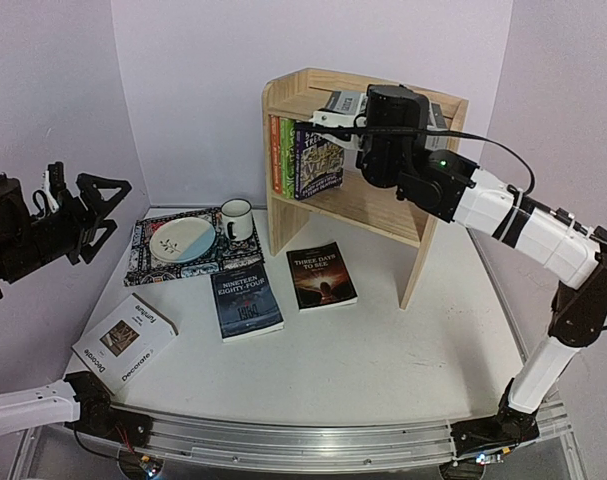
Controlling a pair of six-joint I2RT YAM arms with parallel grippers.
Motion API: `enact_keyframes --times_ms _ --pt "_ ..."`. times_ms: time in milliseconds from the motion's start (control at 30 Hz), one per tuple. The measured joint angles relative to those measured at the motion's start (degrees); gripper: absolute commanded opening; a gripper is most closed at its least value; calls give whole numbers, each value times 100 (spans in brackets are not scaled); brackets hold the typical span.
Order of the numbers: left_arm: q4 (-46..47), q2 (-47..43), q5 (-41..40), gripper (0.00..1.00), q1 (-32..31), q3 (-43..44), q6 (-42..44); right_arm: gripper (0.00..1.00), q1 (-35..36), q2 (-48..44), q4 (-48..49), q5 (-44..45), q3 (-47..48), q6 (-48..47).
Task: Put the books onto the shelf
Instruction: Place the book on the shelf.
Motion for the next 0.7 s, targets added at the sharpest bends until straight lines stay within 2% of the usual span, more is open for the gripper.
enact_keyframes --times_ms 367,700 --pt "-1 121 9 100 0 0 7 98 0 -136 -787 -366 -45 693" --pt "0 286 9 100 0 0 17 98 142 -592 -1062 -1056 -144 1102"
